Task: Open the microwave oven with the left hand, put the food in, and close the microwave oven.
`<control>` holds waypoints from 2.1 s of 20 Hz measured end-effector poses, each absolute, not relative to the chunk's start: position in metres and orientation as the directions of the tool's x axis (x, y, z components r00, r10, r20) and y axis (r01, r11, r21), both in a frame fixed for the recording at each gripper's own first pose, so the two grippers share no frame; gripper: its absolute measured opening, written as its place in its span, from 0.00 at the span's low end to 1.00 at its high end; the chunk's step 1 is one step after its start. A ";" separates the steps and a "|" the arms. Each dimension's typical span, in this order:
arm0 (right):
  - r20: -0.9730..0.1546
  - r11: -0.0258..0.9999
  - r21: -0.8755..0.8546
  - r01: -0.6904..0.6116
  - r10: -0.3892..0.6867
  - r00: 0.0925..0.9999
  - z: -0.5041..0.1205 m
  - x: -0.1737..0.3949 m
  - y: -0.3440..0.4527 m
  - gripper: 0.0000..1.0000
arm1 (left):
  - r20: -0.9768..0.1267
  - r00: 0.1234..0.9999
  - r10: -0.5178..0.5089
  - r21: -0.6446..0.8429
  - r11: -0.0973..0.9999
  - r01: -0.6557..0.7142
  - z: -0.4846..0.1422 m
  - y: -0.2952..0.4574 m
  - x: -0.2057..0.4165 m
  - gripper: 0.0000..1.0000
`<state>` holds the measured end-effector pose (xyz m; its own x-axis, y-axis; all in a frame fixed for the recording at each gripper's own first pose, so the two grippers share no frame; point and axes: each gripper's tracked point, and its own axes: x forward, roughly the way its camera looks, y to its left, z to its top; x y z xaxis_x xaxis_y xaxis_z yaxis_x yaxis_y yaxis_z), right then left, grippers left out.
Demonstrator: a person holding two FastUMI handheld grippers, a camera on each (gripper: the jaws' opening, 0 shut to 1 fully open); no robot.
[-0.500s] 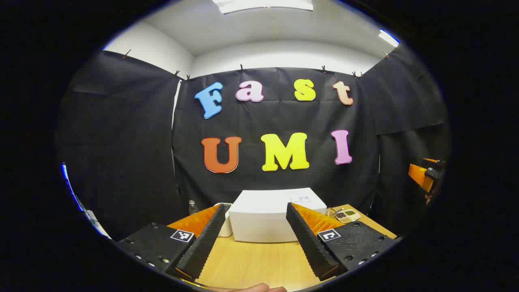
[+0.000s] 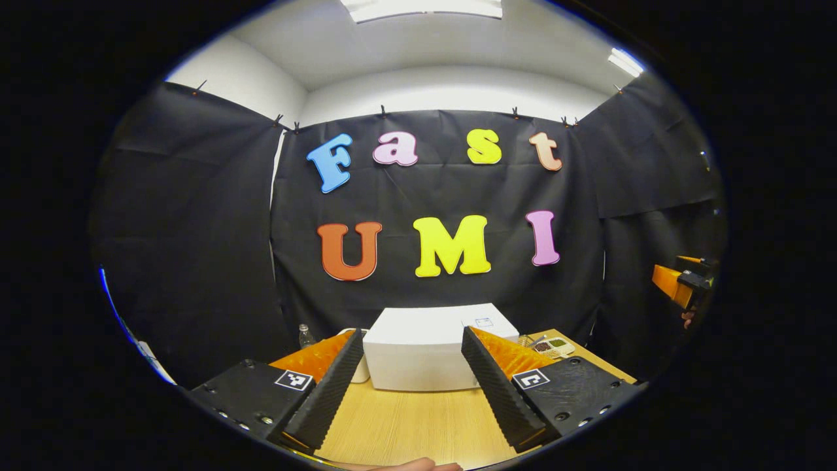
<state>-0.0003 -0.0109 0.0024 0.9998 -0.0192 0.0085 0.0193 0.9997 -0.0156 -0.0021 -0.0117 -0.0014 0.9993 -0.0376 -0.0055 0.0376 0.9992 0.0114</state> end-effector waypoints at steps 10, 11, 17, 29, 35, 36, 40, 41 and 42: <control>0.025 0.999 -0.031 0.024 -0.023 0.999 -0.003 -0.003 -0.022 0.95 | -0.003 0.999 -0.044 0.005 0.999 0.044 -0.007 -0.020 -0.002 0.95; 0.023 0.999 -0.031 0.022 -0.022 0.999 -0.004 -0.004 -0.023 1.00 | -0.006 0.999 -0.044 0.005 0.999 0.044 -0.009 -0.020 0.000 0.95; 0.035 1.000 -0.009 -0.015 0.016 0.999 -0.015 -0.001 -0.025 1.00 | 0.007 0.999 -0.041 0.049 0.998 0.041 -0.028 -0.042 0.030 0.95; 0.055 1.000 -0.007 0.014 -0.014 0.998 -0.041 0.021 -0.069 1.00 | -0.161 0.977 -0.141 -0.090 0.988 0.128 -0.168 -0.128 0.162 0.95; 0.025 1.000 0.009 -0.010 0.010 1.000 -0.073 0.034 -0.073 1.00 | -0.204 0.965 -0.163 -0.087 0.985 0.148 -0.232 -0.157 0.210 0.93; 0.014 1.000 0.011 -0.011 0.011 1.000 -0.079 0.038 -0.075 1.00 | -0.203 0.962 -0.182 -0.100 0.981 0.164 -0.238 -0.166 0.214 0.93; 0.010 1.000 0.010 -0.013 0.013 1.000 -0.089 0.050 -0.080 1.00 | -0.196 0.952 -0.237 -0.118 0.969 0.217 -0.258 -0.190 0.234 0.93; 0.008 1.000 0.004 -0.016 0.016 1.000 -0.091 0.053 -0.080 1.00 | -0.202 0.954 -0.223 -0.108 0.973 0.205 -0.263 -0.191 0.240 0.93; 0.006 1.000 0.000 -0.017 0.017 1.000 -0.093 0.055 -0.081 1.00 | -0.209 0.955 -0.211 -0.097 0.976 0.194 -0.269 -0.191 0.245 0.93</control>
<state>0.0547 -0.0811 -0.0928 0.9998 0.0169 0.0062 -0.0169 0.9999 -0.0005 0.2449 -0.1915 -0.2691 0.9550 -0.2108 -0.2086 0.1942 0.9761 -0.0972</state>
